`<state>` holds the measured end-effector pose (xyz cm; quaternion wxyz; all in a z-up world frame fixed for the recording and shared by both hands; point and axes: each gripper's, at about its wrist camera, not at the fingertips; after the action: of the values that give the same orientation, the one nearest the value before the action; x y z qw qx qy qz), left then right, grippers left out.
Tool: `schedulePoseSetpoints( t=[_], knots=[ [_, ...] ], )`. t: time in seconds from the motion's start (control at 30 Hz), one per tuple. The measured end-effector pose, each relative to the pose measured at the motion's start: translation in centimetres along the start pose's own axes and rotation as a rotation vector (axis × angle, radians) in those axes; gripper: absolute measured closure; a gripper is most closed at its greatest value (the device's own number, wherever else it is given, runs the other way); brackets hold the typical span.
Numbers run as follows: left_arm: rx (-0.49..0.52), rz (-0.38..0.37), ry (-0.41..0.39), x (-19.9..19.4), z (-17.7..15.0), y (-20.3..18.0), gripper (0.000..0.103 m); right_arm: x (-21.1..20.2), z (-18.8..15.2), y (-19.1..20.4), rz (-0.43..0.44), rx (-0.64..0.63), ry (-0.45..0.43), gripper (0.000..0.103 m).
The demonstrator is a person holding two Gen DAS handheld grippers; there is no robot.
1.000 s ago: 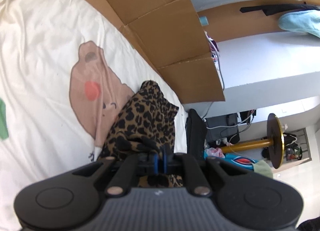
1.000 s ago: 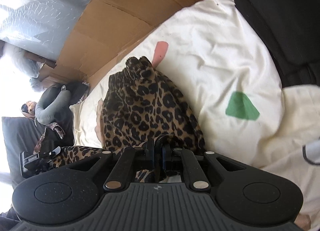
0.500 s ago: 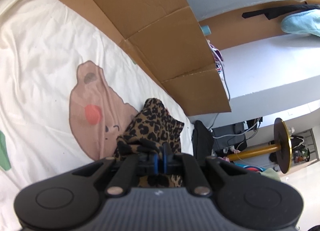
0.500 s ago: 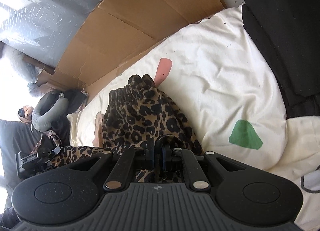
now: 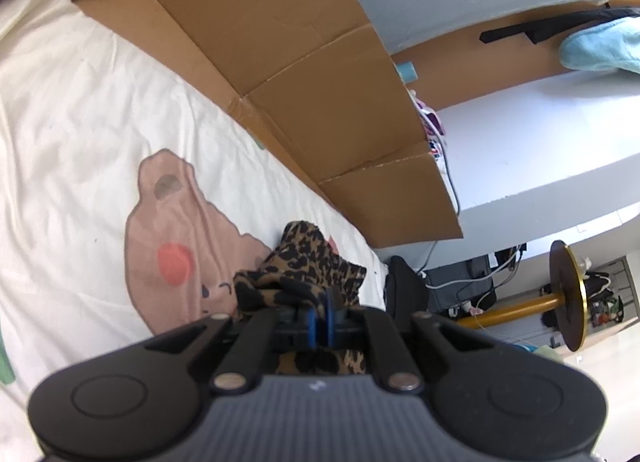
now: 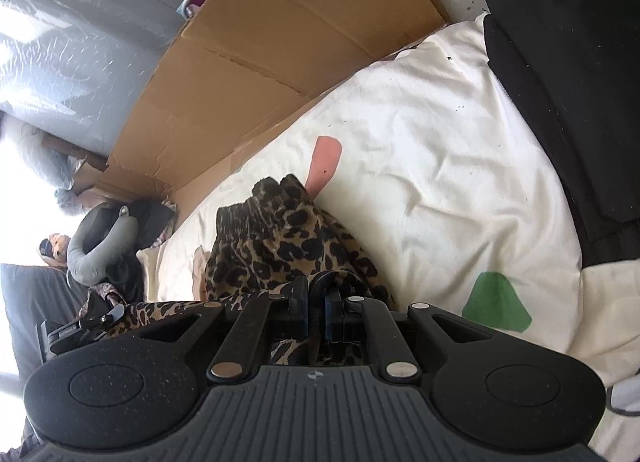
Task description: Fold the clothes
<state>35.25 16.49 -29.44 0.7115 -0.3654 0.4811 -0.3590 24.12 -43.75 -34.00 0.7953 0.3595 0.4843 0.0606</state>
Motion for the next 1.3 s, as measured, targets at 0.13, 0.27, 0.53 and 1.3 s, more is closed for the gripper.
schedulePoseSetpoints(
  t=[0.13,0.27,0.53,1.3],
  knots=[
    [0.001,0.029,-0.010,0.7,0.3,0.6,0.097,1.1,0.5,-0.4,-0.009,0.014,0.005,0.095],
    [-0.021,0.076,-0.018,1.7,0.8,1.9,0.097,2.4,1.1,-1.0,-0.014,0.040,0.008,0.094],
    [-0.036,0.117,0.013,3.6,2.3,2.4,0.084,3.2,2.1,-1.1,-0.033,0.063,-0.013,0.069],
    [0.184,0.134,-0.068,1.5,0.3,-5.0,0.051,-2.0,1.0,0.1,0.019,-0.033,-0.115,0.058]
  ],
)
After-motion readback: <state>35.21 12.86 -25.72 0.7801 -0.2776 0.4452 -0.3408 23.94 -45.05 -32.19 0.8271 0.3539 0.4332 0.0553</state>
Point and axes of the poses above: each gripper's, at about its wrist camera, not at the fingertips, and x roughly the way its jaws point, y to its left, z to its top, and after that the axes turned 4 degrees about -z, right-handed
